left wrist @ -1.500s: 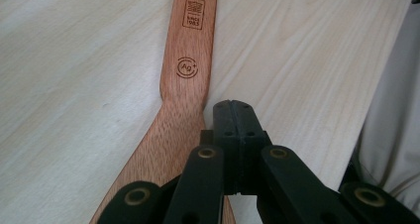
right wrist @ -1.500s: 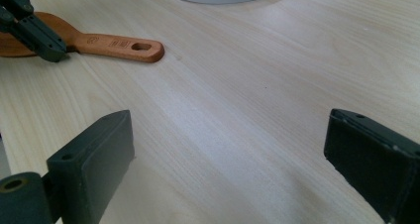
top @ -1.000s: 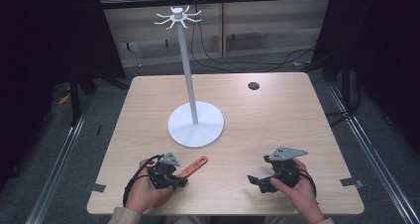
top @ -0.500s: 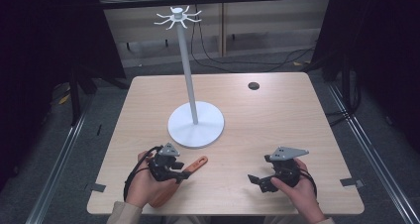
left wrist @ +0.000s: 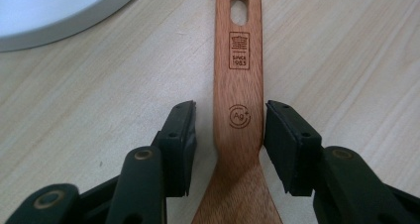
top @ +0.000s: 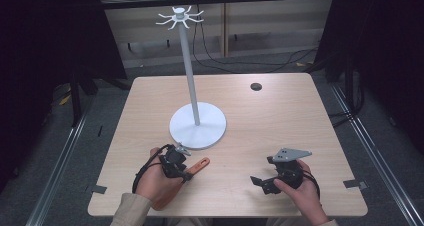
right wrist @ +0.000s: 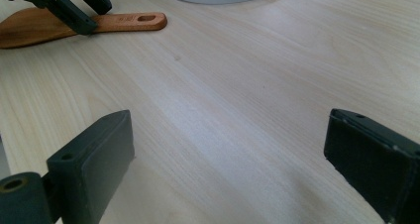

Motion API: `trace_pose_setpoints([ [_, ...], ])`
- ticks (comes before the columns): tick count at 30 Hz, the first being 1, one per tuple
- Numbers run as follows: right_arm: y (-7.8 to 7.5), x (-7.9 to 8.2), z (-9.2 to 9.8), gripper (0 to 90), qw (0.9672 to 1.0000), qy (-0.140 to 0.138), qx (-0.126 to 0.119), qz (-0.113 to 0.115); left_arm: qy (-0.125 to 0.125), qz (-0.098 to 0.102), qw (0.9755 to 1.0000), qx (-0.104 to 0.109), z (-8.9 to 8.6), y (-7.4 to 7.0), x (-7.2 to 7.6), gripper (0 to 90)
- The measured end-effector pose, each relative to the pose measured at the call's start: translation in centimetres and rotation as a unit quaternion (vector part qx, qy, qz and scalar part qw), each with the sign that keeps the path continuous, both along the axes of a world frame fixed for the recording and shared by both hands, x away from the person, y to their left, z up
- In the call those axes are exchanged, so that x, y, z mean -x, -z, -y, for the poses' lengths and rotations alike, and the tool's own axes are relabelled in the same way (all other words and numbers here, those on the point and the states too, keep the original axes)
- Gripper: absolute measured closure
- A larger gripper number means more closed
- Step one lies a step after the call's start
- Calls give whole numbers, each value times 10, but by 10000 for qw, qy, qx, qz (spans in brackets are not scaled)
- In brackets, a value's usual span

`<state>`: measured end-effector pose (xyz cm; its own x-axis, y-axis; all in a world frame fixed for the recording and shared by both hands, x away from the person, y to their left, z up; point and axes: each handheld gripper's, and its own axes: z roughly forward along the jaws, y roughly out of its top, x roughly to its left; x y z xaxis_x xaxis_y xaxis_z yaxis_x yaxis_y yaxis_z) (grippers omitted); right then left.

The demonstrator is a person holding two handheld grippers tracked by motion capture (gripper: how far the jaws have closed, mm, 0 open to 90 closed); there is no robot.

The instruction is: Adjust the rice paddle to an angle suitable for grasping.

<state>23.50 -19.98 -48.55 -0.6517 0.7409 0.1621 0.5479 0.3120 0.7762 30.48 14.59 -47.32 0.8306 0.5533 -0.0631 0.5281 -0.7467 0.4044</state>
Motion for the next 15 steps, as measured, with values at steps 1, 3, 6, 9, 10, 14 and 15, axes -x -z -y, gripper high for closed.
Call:
trace_pose_setpoints([
  [1, 0, 0, 0, 52, 10000, 0, 0, 0, 0, 0, 10000, 0, 0, 0, 0, 569],
  [3, 0, 0, 0, 52, 10000, -9, 8, -3, 134, 3, 9998, -163, 4, -2, 0, 627],
  [6, 1, 0, -1, 52, 10000, -8, 20, -30, 283, -73, 9990, -328, 12, -4, 1, 659],
  [9, 1, 0, -1, 52, 10000, -22, 23, -14, 250, -119, 9990, -340, 14, -4, 1, 662],
  [10, 0, 1, -2, 52, 10000, -34, 27, -11, 297, -125, 9987, -394, 15, -5, 0, 663],
  [14, 1, 0, -1, 52, 10000, -39, 21, -33, 357, -144, 9984, -407, 15, -5, -2, 663],
  [15, 1, 0, 0, 52, 10000, -23, 20, -44, 336, -154, 9986, -376, 15, -5, -2, 664],
])
